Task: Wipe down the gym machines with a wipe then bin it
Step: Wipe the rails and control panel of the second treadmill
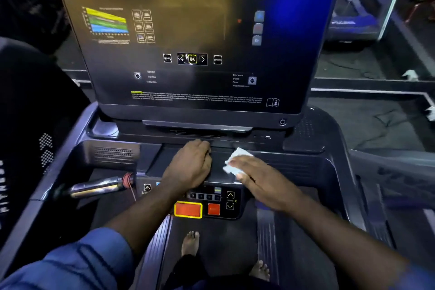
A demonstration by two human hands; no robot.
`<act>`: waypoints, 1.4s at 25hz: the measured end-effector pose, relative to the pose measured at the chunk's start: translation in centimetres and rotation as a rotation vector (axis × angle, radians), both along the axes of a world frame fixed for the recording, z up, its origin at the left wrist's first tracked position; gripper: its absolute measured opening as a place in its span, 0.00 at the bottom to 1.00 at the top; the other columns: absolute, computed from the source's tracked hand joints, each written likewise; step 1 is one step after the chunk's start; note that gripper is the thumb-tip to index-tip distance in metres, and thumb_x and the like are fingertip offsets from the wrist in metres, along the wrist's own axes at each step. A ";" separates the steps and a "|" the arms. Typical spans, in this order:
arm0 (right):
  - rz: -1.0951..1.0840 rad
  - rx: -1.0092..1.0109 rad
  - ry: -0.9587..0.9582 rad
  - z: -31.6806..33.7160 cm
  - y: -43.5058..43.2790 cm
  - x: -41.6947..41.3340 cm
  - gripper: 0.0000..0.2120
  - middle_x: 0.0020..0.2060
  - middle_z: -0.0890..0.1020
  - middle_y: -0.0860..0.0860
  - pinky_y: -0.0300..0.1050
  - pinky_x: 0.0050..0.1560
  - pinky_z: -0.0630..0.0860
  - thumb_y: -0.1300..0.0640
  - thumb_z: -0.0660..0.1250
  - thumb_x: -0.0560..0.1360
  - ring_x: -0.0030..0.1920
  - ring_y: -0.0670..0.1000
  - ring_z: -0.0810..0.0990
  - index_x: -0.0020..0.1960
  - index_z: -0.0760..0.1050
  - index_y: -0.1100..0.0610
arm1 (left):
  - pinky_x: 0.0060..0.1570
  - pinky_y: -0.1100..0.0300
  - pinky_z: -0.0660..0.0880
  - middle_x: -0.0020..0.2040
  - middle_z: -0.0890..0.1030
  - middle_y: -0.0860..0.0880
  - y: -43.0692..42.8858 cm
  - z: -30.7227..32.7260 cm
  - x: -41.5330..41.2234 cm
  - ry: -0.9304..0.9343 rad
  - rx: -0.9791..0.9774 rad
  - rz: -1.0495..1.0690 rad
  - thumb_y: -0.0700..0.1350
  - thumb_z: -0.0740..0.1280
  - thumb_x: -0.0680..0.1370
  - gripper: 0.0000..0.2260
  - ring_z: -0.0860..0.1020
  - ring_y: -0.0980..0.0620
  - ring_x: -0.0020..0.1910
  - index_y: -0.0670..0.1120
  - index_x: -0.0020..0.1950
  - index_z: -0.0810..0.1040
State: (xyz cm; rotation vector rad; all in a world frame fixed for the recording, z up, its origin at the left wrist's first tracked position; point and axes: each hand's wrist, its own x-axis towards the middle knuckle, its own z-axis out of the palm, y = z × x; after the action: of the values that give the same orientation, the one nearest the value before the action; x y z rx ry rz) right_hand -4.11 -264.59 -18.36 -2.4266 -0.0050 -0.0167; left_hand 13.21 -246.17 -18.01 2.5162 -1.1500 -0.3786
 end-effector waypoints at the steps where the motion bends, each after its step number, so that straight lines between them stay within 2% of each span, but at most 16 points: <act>1: -0.009 -0.045 0.059 0.1 -0.8 1.0 0.22 0.73 0.74 0.45 0.48 0.78 0.62 0.43 0.52 0.87 0.76 0.42 0.65 0.76 0.71 0.51 | 0.55 0.43 0.76 0.50 0.77 0.47 0.0 0.0 0.1 0.010 -0.011 -0.003 0.53 0.52 0.79 0.16 0.75 0.44 0.53 0.46 0.53 0.75; 3: -0.006 -0.146 0.141 0.7 -0.6 2.8 0.28 0.73 0.73 0.47 0.52 0.77 0.63 0.37 0.48 0.86 0.76 0.45 0.65 0.77 0.69 0.51 | 0.55 0.42 0.75 0.50 0.77 0.47 0.1 0.1 0.3 0.028 -0.035 -0.011 0.53 0.51 0.78 0.17 0.75 0.44 0.52 0.46 0.53 0.75; 6: -0.068 -0.296 0.251 2.7 3.2 1.9 0.39 0.76 0.69 0.49 0.50 0.79 0.61 0.27 0.44 0.81 0.78 0.48 0.61 0.78 0.65 0.53 | 0.54 0.43 0.75 0.49 0.77 0.48 0.0 0.0 0.3 0.042 -0.050 -0.016 0.52 0.51 0.79 0.15 0.74 0.46 0.50 0.47 0.53 0.74; 8: -0.097 -0.398 0.338 3.7 6.2 0.7 0.47 0.79 0.64 0.51 0.47 0.81 0.54 0.22 0.44 0.77 0.80 0.50 0.57 0.81 0.59 0.56 | 0.53 0.44 0.75 0.49 0.76 0.50 0.0 -0.1 0.3 0.050 -0.073 -0.008 0.50 0.52 0.80 0.12 0.73 0.48 0.50 0.48 0.53 0.73; 10: -0.134 -0.443 0.412 3.7 7.0 1.9 0.54 0.82 0.59 0.54 0.48 0.82 0.48 0.18 0.43 0.73 0.82 0.52 0.52 0.83 0.54 0.59 | 0.53 0.44 0.75 0.48 0.76 0.50 0.2 -0.2 0.3 0.082 -0.123 0.005 0.49 0.52 0.79 0.11 0.73 0.49 0.49 0.48 0.52 0.72; 13: -0.189 -0.335 0.501 2.6 5.2 5.0 0.59 0.82 0.57 0.54 0.50 0.83 0.50 0.15 0.38 0.68 0.83 0.51 0.49 0.83 0.54 0.57 | 0.50 0.44 0.75 0.46 0.77 0.49 0.4 -0.3 1.1 0.189 -0.250 0.095 0.47 0.52 0.77 0.12 0.75 0.48 0.47 0.47 0.49 0.74; 16: -0.221 -0.277 0.428 1.8 5.3 3.0 0.57 0.84 0.51 0.50 0.49 0.83 0.48 0.16 0.40 0.70 0.83 0.47 0.44 0.85 0.49 0.55 | 0.49 0.45 0.77 0.45 0.79 0.50 0.8 -0.8 1.9 0.270 -0.329 0.132 0.45 0.54 0.78 0.10 0.77 0.49 0.46 0.48 0.47 0.75; 19: -0.507 -0.105 0.400 0.5 6.2 1.4 0.57 0.84 0.48 0.49 0.48 0.82 0.50 0.15 0.47 0.70 0.83 0.47 0.46 0.85 0.46 0.54 | 0.49 0.47 0.77 0.45 0.80 0.51 1.1 -0.8 2.2 0.305 -0.348 0.068 0.46 0.56 0.79 0.10 0.77 0.51 0.46 0.48 0.47 0.76; 21: -0.647 -0.040 0.391 0.3 6.2 2.6 0.59 0.84 0.51 0.51 0.50 0.82 0.53 0.14 0.47 0.68 0.83 0.50 0.49 0.84 0.48 0.56 | 0.51 0.50 0.77 0.47 0.81 0.51 1.2 -0.7 2.1 0.328 -0.408 0.056 0.43 0.58 0.80 0.09 0.78 0.51 0.48 0.47 0.48 0.78; 22: -0.624 -0.083 0.390 0.4 6.6 3.2 0.60 0.84 0.53 0.52 0.51 0.82 0.52 0.14 0.46 0.68 0.83 0.51 0.50 0.84 0.50 0.57 | 0.53 0.53 0.77 0.48 0.82 0.51 1.4 -0.5 2.2 0.362 -0.452 0.094 0.41 0.60 0.81 0.09 0.79 0.52 0.49 0.47 0.49 0.79; 25: -0.305 -0.352 0.364 1.8 9.0 4.3 0.57 0.82 0.60 0.51 0.50 0.82 0.51 0.15 0.43 0.70 0.82 0.49 0.55 0.83 0.56 0.55 | 0.49 0.68 0.72 0.50 0.83 0.53 3.0 0.5 3.8 0.433 -0.500 0.245 0.35 0.63 0.81 0.13 0.80 0.56 0.49 0.52 0.48 0.81; 28: -0.238 -0.409 0.453 2.5 9.6 7.0 0.61 0.80 0.63 0.52 0.53 0.80 0.57 0.12 0.41 0.65 0.80 0.53 0.60 0.82 0.58 0.55 | 0.47 0.76 0.68 0.51 0.83 0.53 6.4 1.6 6.0 0.315 -0.497 0.313 0.33 0.66 0.79 0.13 0.78 0.58 0.50 0.52 0.49 0.82; 30: -0.278 -0.370 0.434 2.3 10.3 9.2 0.59 0.72 0.70 0.52 0.53 0.74 0.67 0.11 0.43 0.64 0.74 0.56 0.67 0.75 0.67 0.55 | 0.47 0.76 0.67 0.50 0.82 0.52 9.2 2.1 7.0 0.226 -0.566 0.454 0.32 0.65 0.78 0.14 0.78 0.56 0.49 0.51 0.50 0.81; 31: -0.261 -0.345 0.415 2.2 11.0 10.1 0.58 0.69 0.71 0.52 0.52 0.73 0.68 0.11 0.43 0.64 0.73 0.56 0.68 0.73 0.69 0.55 | 0.47 0.75 0.68 0.50 0.82 0.52 10.6 2.1 7.4 0.204 -0.606 0.538 0.31 0.64 0.78 0.14 0.78 0.54 0.49 0.51 0.50 0.80; 33: -0.170 -0.301 0.403 2.0 13.1 12.0 0.58 0.73 0.69 0.51 0.51 0.76 0.65 0.12 0.43 0.64 0.76 0.55 0.65 0.76 0.66 0.54 | 0.48 0.66 0.71 0.48 0.83 0.51 12.7 1.6 7.8 0.215 -0.631 0.677 0.32 0.63 0.78 0.14 0.79 0.51 0.49 0.51 0.49 0.79; 35: -0.071 -0.283 0.407 2.0 15.9 14.6 0.61 0.78 0.66 0.51 0.50 0.78 0.61 0.12 0.43 0.63 0.79 0.54 0.62 0.79 0.63 0.56 | 0.49 0.57 0.74 0.47 0.83 0.50 14.3 0.7 8.1 0.236 -0.602 0.714 0.33 0.63 0.79 0.13 0.79 0.49 0.49 0.51 0.49 0.79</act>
State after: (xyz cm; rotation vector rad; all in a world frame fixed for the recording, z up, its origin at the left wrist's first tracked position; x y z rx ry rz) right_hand 10.46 -248.70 -16.37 -2.6663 0.2800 0.4741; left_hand 21.28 -231.91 -17.27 2.0777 -0.1777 -0.1010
